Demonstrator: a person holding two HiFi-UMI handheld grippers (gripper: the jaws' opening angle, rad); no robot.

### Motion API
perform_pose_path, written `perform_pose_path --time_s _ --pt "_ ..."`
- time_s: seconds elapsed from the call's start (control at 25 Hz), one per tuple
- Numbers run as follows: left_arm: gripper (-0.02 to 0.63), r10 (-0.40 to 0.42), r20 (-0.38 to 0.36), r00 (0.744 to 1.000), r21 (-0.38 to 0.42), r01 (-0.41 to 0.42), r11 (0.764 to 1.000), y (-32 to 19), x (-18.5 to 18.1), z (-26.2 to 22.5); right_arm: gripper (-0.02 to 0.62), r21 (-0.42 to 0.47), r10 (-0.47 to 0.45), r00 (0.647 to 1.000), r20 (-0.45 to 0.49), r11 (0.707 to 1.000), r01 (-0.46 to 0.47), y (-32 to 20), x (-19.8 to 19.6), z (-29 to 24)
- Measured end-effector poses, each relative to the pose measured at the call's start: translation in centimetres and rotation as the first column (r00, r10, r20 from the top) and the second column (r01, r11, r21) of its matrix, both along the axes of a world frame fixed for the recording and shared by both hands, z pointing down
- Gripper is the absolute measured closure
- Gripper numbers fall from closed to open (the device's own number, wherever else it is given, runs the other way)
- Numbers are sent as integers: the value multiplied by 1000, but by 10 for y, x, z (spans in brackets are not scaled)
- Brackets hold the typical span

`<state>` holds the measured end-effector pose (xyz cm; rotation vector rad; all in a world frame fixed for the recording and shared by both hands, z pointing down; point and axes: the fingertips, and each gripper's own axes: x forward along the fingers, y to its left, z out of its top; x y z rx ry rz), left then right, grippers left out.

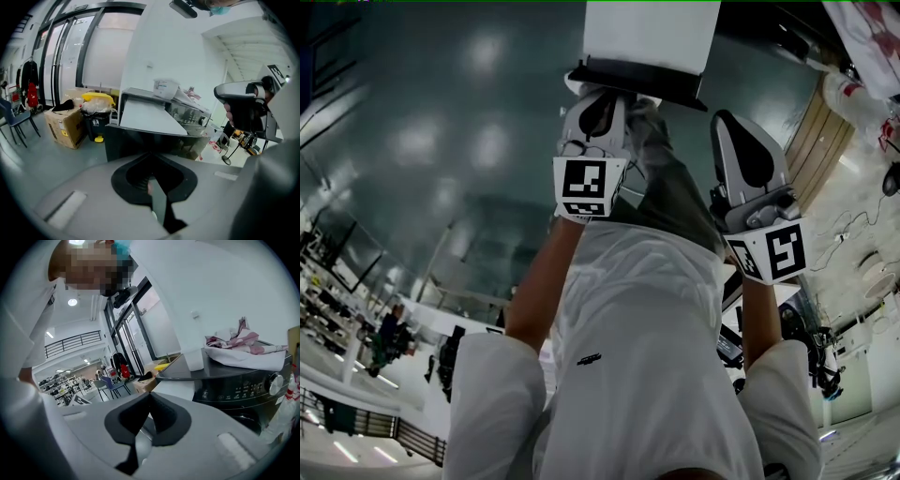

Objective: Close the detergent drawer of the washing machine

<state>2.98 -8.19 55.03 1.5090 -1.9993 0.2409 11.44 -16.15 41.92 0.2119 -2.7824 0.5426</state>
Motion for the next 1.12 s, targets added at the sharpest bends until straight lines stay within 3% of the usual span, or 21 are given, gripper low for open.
perform_pose_path --time_s 0.52,1.12 --pt "588 -19 -40 999 10 19 1000 -12 -3 -8 594 -23 19 1000 0 1000 -19 -15 -6 3" --pt "587 4 -29 1000 11 -4 1000 -29 -24 -11 594 -50 64 998 2 997 -63 -34 -10 6"
